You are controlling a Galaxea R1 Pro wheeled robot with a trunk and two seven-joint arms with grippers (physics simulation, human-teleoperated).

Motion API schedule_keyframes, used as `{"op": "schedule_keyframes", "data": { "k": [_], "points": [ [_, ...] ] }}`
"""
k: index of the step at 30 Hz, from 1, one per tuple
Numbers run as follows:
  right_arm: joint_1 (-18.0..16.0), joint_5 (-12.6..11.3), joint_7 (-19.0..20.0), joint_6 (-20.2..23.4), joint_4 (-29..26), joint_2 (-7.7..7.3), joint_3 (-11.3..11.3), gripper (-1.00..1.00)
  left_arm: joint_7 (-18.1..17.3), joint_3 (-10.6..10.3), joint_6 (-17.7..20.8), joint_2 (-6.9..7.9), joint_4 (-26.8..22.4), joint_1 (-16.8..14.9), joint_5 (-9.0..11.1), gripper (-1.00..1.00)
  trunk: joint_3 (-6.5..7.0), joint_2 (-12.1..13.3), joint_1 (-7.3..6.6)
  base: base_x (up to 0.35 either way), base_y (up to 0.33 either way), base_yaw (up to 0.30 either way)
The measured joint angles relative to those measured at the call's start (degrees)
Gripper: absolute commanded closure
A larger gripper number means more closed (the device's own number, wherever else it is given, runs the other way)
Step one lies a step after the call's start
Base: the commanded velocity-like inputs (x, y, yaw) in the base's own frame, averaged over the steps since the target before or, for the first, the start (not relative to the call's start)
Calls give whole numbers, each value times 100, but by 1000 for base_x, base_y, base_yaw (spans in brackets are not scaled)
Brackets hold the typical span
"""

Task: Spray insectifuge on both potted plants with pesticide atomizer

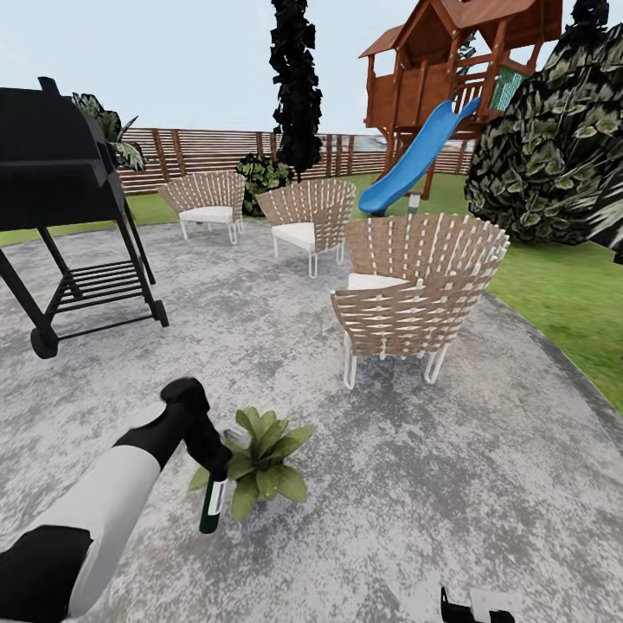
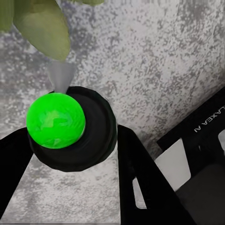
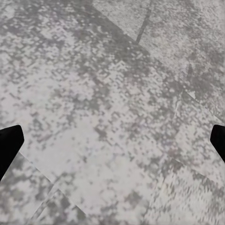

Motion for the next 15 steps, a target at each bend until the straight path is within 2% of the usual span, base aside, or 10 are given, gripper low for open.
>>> {"op": "schedule_keyframes", "data": {
  "k": [3, 7, 12, 15],
  "points": [
    [0, 0, 1, 0, 0, -1, 1, -100, 0, -8, -30, 40, 31, 34, -11, 100, 0, 0, 0, -32, 0, 0],
    [0, 0, 2, 0, -7, 0, 2, -100, 0, -11, -70, 97, 70, 93, -23, 100, 0, 0, 3, -260, 0, -6],
    [1, -4, 3, -1, -8, -2, -2, -100, 0, -20, -83, 100, 84, 179, -28, 100, 4, 0, 0, -77, 0, -169],
    [0, -7, 2, -6, -10, 17, 2, -100, 0, -20, -87, 102, 77, 363, -36, 100, 6, 0, 0, -9, 0, -65]
  ]
}}
